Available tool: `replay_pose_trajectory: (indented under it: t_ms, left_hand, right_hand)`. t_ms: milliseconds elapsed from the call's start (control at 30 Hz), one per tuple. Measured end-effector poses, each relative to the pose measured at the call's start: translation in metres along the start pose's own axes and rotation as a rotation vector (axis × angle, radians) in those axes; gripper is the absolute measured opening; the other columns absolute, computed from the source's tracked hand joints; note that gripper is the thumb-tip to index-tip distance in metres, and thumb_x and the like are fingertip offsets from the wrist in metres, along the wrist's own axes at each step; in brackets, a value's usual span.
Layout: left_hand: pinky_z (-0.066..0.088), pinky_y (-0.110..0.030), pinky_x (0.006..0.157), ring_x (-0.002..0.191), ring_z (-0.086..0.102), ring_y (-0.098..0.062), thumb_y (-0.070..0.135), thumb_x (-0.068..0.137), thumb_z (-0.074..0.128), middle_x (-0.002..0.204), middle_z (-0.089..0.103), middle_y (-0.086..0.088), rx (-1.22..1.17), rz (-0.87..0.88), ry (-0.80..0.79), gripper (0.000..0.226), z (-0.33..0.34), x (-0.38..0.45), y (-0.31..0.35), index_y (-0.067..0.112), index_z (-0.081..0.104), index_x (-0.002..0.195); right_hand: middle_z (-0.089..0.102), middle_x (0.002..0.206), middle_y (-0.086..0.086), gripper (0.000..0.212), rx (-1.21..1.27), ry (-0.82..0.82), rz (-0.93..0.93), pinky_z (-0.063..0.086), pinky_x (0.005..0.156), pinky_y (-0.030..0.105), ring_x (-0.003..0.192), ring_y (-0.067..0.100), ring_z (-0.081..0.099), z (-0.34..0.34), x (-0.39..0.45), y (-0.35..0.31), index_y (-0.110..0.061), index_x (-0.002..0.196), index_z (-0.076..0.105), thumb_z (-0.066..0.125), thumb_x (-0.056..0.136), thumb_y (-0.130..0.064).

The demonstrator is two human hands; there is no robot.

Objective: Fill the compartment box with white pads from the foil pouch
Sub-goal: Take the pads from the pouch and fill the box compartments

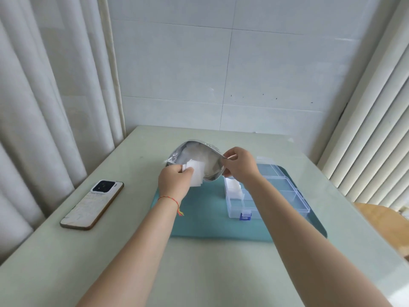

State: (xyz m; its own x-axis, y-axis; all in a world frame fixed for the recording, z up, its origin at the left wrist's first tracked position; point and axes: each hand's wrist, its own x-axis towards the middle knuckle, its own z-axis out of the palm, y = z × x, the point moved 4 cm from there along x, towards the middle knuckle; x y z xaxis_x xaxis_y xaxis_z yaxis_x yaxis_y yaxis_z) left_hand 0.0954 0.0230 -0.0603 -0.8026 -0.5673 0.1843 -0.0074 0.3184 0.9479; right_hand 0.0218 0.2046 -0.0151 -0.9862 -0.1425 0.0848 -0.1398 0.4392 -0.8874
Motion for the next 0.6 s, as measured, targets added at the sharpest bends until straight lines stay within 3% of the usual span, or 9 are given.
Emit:
replay_pose_trajectory:
  t_ms: [133, 267, 367, 467, 533, 600]
  left_hand:
    - [0.029, -0.03, 0.059, 0.056, 0.034, -0.018, 0.033, 0.065, 0.055, 0.059, 0.027, -0.006, 0.034, -0.013, -0.019, 0.031, -0.006, -0.018, -0.008, 0.017, 0.031, 0.053]
    - [0.033, -0.03, 0.058, 0.055, 0.035, -0.018, 0.034, 0.065, 0.054, 0.057, 0.028, -0.006, 0.084, -0.025, 0.003, 0.03, -0.018, -0.028, -0.012, 0.016, 0.033, 0.053]
    - [0.031, -0.029, 0.058, 0.053, 0.041, -0.019, 0.032, 0.068, 0.056, 0.057, 0.03, -0.007, 0.098, -0.049, -0.007, 0.032, -0.024, -0.038, -0.011, 0.016, 0.033, 0.053]
    - [0.032, -0.025, 0.051, 0.045, 0.053, -0.024, 0.02, 0.081, 0.062, 0.062, 0.041, -0.009, 0.145, -0.111, -0.074, 0.027, -0.024, -0.042, -0.007, 0.015, 0.046, 0.059]
    - [0.041, -0.023, 0.052, 0.045, 0.061, -0.024, 0.017, 0.085, 0.061, 0.064, 0.054, -0.007, 0.213, -0.138, -0.157, 0.017, -0.026, -0.044, -0.003, 0.012, 0.059, 0.069]
    - [0.05, -0.027, 0.055, 0.053, 0.068, -0.027, 0.014, 0.086, 0.059, 0.069, 0.067, -0.01, 0.232, -0.15, -0.246, 0.013, -0.025, -0.048, 0.004, 0.009, 0.068, 0.077]
  right_hand:
    - [0.072, 0.078, 0.009, 0.001, 0.042, -0.045, 0.003, 0.061, 0.075, 0.045, 0.062, 0.026, 0.071, 0.006, -0.021, 0.013, -0.012, 0.091, 0.064, 0.064, 0.09, -0.011]
    - [0.072, 0.08, 0.014, 0.015, 0.068, -0.11, 0.01, 0.059, 0.083, 0.046, 0.076, 0.034, 0.073, 0.014, -0.037, 0.015, -0.015, 0.092, 0.069, 0.056, 0.096, -0.008]
    - [0.074, 0.088, 0.016, 0.027, 0.028, -0.136, 0.018, 0.058, 0.084, 0.05, 0.073, 0.029, 0.074, 0.021, -0.04, 0.018, -0.017, 0.092, 0.071, 0.048, 0.099, -0.006]
    - [0.072, 0.089, 0.014, 0.032, 0.009, -0.125, 0.047, 0.059, 0.082, 0.041, 0.064, 0.024, 0.07, 0.02, -0.04, 0.016, -0.007, 0.111, 0.07, 0.04, 0.099, 0.0]
    - [0.069, 0.095, 0.013, 0.033, -0.013, -0.083, 0.04, 0.06, 0.078, 0.036, 0.064, 0.026, 0.069, 0.012, -0.041, 0.01, -0.004, 0.122, 0.063, 0.041, 0.098, 0.0]
    - [0.07, 0.092, 0.016, 0.034, -0.064, -0.037, 0.024, 0.057, 0.061, 0.021, 0.056, 0.02, 0.064, 0.0, -0.046, 0.006, -0.006, 0.124, 0.061, 0.043, 0.096, -0.002]
